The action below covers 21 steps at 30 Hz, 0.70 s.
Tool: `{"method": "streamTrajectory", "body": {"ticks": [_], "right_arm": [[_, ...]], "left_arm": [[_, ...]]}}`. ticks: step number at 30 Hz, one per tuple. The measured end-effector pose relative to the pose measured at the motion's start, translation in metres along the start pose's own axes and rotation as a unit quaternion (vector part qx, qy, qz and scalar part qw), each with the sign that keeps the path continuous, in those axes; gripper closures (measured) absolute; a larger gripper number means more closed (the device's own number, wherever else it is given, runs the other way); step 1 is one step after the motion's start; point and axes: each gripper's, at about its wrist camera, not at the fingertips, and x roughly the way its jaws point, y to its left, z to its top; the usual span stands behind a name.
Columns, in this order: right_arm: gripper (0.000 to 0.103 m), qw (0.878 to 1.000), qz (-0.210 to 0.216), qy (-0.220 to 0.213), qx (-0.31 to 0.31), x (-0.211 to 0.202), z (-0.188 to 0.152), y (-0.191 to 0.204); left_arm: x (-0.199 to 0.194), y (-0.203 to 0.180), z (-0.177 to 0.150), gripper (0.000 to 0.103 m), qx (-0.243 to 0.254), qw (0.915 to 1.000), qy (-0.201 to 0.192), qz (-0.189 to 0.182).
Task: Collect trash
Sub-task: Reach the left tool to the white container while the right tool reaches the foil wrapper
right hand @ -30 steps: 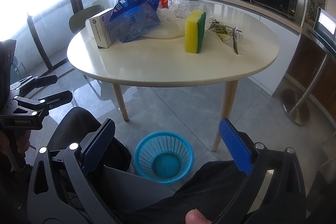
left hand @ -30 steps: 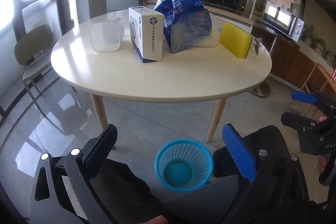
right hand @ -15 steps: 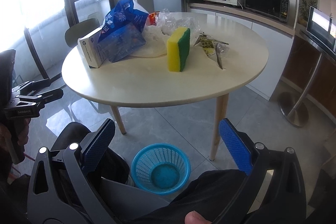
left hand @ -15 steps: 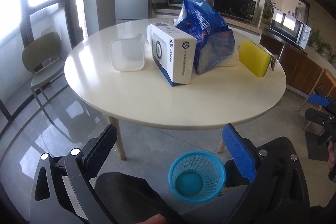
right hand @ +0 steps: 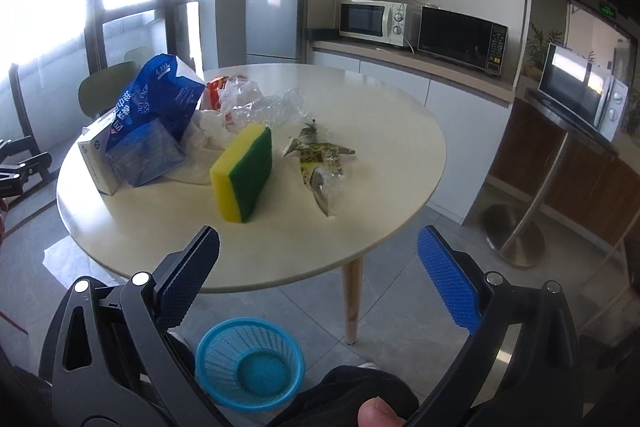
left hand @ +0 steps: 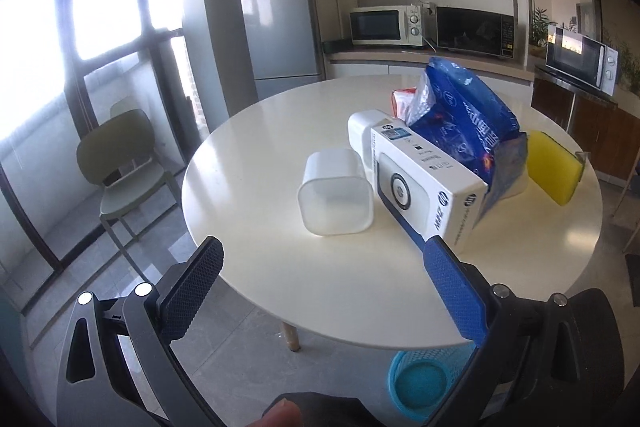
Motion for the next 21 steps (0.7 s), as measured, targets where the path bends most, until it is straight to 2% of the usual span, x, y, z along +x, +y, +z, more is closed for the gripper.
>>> {"method": "streamTrajectory", "body": {"ticks": [5, 9, 14, 21], "right_arm": [[0.008, 1.0, -0.001, 0.015, -0.021, 0.021, 0.013, -0.003], [0.008, 0.998, -0.008, 0.034, -0.044, 0.041, 0.018, 0.001], [0.008, 0.998, -0.003, 0.049, -0.03, 0.064, 0.026, -0.004], [0.009, 0.997, 0.015, 0.071, -0.014, 0.095, 0.031, -0.008]], "left_arm": [[0.017, 0.008, 0.007, 0.005, 0.01, 0.9996, 0.018, 0.017], [0.035, 0.009, 0.01, 0.005, 0.049, 0.9978, 0.034, 0.028], [0.058, 0.019, 0.016, 0.005, 0.042, 0.9972, 0.062, 0.006], [0.081, 0.036, 0.022, 0.005, 0.01, 0.9971, 0.074, -0.011]]}}
